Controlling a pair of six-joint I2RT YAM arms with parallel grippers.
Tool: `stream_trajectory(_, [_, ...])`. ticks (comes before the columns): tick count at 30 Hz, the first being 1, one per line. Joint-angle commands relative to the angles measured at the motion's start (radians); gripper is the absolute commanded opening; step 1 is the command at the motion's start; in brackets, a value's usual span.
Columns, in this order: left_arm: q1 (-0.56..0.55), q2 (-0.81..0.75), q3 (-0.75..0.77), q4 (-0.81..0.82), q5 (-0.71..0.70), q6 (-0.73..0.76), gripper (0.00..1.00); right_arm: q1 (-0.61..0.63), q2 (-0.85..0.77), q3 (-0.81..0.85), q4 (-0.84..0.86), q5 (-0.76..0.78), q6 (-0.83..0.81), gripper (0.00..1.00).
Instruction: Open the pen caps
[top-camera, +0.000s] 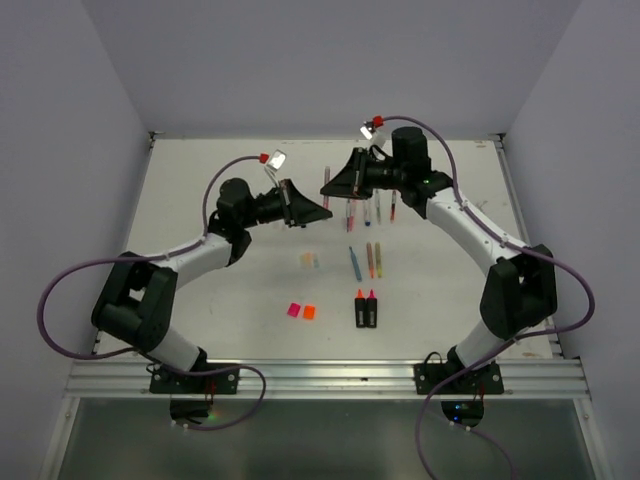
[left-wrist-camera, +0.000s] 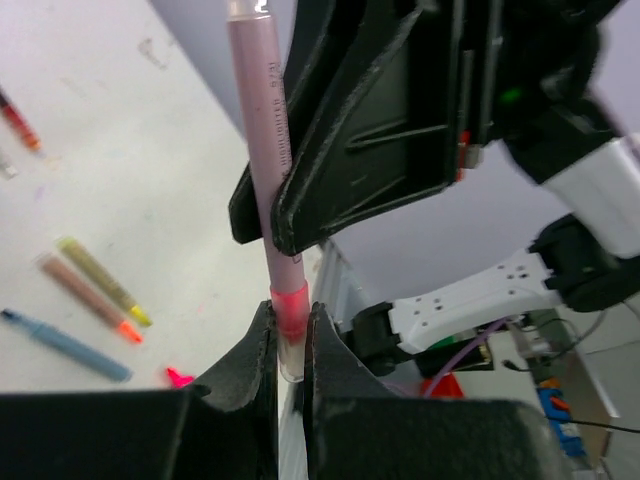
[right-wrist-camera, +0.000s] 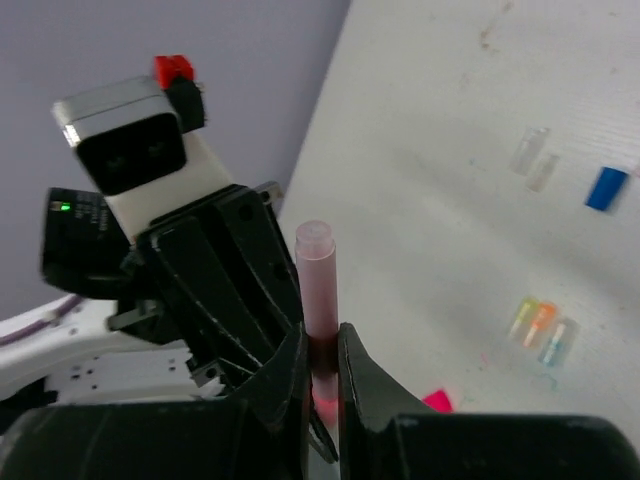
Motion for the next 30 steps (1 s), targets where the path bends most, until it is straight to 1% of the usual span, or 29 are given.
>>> stream_trajectory(1, [-0.044,0.015,-0.022,0.559,0.280,-0.184,0.00,-0.007,0.000,-0.084,0.467,-0.219,0.249,0.00])
stream_trajectory(2, [-0.042,0.024,-0.031,0.613,0.287,-0.221,0.00,-0.017,0.009,-0.103,0.611,-0.231,0.347,0.00])
stream_trajectory(3, [-0.040,0.044,-0.057,0.671,0.292,-0.302,0.00,-0.022,0.015,-0.123,0.687,-0.251,0.399,0.00])
stream_trajectory(4, [-0.039,0.053,-0.069,0.807,0.292,-0.345,0.00,-0.027,0.024,-0.162,0.773,-0.255,0.458,0.00])
stream_trajectory(5, [-0.040,0.063,-0.082,0.860,0.289,-0.387,0.00,-0.039,0.035,-0.179,0.904,-0.251,0.551,0.00])
stream_trajectory(6, [-0.040,0.078,-0.092,0.903,0.287,-0.445,0.00,-0.045,0.036,-0.193,0.937,-0.243,0.576,0.00])
stream_trajectory(7, [-0.040,0.083,-0.111,0.934,0.290,-0.461,0.00,-0.053,0.032,-0.216,0.956,-0.227,0.588,0.00])
stream_trajectory(8, [-0.040,0.084,-0.118,0.922,0.292,-0.459,0.00,-0.057,0.027,-0.222,0.936,-0.217,0.573,0.00])
stream_trajectory(9, [-0.039,0.069,-0.137,0.882,0.292,-0.411,0.00,-0.065,0.014,-0.223,0.900,-0.208,0.546,0.00])
stream_trajectory(10, [-0.039,0.055,-0.141,0.731,0.293,-0.362,0.00,-0.070,0.001,-0.212,0.837,-0.173,0.503,0.00])
stream_trajectory(11, [-0.039,0.032,-0.145,0.604,0.286,-0.293,0.00,-0.071,-0.014,-0.198,0.651,-0.147,0.377,0.00])
stream_trajectory(12, [-0.037,-0.027,-0.131,0.449,0.248,-0.096,0.00,-0.071,-0.035,-0.177,0.537,-0.121,0.298,0.00])
stream_trajectory(13, [-0.039,-0.058,-0.116,0.132,0.219,0.011,0.00,-0.071,-0.040,-0.125,0.435,-0.087,0.227,0.00])
stream_trajectory(14, [-0.039,-0.105,-0.096,-0.020,0.182,0.109,0.00,-0.073,-0.045,-0.100,0.261,-0.031,0.122,0.00])
stream_trajectory(15, [-0.037,-0.121,-0.041,-0.160,0.098,0.281,0.00,-0.074,-0.042,-0.056,0.193,0.000,0.077,0.00])
stream_trajectory(16, [-0.037,-0.129,-0.013,-0.409,0.048,0.353,0.00,-0.073,-0.037,-0.034,0.024,0.074,-0.019,0.00])
stream_trajectory(17, [-0.034,-0.129,0.015,-0.510,-0.001,0.408,0.00,-0.074,-0.033,-0.007,-0.075,0.129,-0.069,0.00])
stream_trajectory(18, [-0.027,-0.120,0.057,-0.593,-0.085,0.485,0.00,-0.074,-0.025,0.015,-0.151,0.160,-0.107,0.00])
stream_trajectory(19, [-0.021,-0.111,0.072,-0.699,-0.125,0.508,0.00,-0.076,-0.004,0.044,-0.211,0.184,-0.144,0.00])
stream_trajectory(20, [-0.016,-0.101,0.082,-0.774,-0.169,0.524,0.00,-0.077,0.012,0.060,-0.365,0.239,-0.213,0.00])
stream_trajectory(21, [-0.008,-0.076,0.105,-0.828,-0.246,0.553,0.00,-0.077,0.023,0.067,-0.421,0.311,-0.243,0.00])
stream_trajectory(22, [-0.007,-0.062,0.109,-0.891,-0.275,0.562,0.00,-0.080,0.032,0.061,-0.461,0.329,-0.273,0.00])
stream_trajectory(23, [-0.007,-0.049,0.109,-0.913,-0.301,0.573,0.00,-0.082,0.036,0.052,-0.524,0.349,-0.321,0.00])
stream_trajectory(24, [-0.007,-0.036,0.095,-0.927,-0.343,0.585,0.00,-0.082,0.032,0.034,-0.542,0.400,-0.333,0.00])
stream_trajectory(27, [-0.007,-0.054,0.031,-0.916,-0.435,0.582,0.00,-0.082,-0.005,-0.072,-0.555,0.453,-0.372,0.00])
stream_trajectory(30, [-0.007,-0.071,-0.022,-0.896,-0.487,0.590,0.00,-0.083,-0.020,-0.123,-0.564,0.496,-0.402,0.00])
